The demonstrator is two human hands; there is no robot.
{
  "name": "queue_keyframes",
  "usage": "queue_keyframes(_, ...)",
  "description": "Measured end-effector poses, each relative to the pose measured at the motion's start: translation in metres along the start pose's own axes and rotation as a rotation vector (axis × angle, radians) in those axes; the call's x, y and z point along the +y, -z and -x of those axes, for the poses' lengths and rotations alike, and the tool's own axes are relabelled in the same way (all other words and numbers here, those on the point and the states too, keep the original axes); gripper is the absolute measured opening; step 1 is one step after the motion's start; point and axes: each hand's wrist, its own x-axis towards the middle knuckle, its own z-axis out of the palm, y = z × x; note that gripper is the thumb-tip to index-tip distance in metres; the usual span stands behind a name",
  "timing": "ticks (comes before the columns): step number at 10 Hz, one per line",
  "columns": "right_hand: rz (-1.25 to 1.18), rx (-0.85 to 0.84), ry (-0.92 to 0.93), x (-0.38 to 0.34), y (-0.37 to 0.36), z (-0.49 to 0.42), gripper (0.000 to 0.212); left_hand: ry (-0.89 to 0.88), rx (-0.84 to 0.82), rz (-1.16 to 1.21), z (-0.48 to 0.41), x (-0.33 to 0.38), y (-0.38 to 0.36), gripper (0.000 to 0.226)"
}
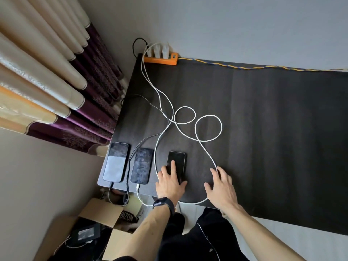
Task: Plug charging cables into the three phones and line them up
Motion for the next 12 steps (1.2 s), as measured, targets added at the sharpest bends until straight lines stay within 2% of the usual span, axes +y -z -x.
queue_keyframes(1, 0.086, 0.019, 0.082, -0.003, -0.009, 0.003, 0.068, -0.017, 0.009, -0.048, 0.003, -0.009, -0.006, 0.088)
queue_keyframes(4, 0.186, -0.175, 0.081, -0.007, -0.022, 0.023, 0.074, -0.024, 0.027, -0.014, 0.004, -0.028, -0.007, 0.085)
queue_keyframes(10, 0.036, -0.28, 0.052, 0.002, -0.008, 0.027, 0.071, -0.018, 0.013, -0.004, -0.002, -0.041, -0.002, 0.091)
queue_keyframes(11, -0.061, -0.224, 0.029, 0.004, 0.005, 0.033, 0.066, -0.044, 0.049, -0.094, 0.004, -0.041, 0.003, 0.087)
queue_keyframes(12, -0.116, -0.111, 0.01, 0.025, 0.011, 0.038, 0.062, -0.159, 0.115, -0.106, 0.013, -0.023, 0.0, 0.076)
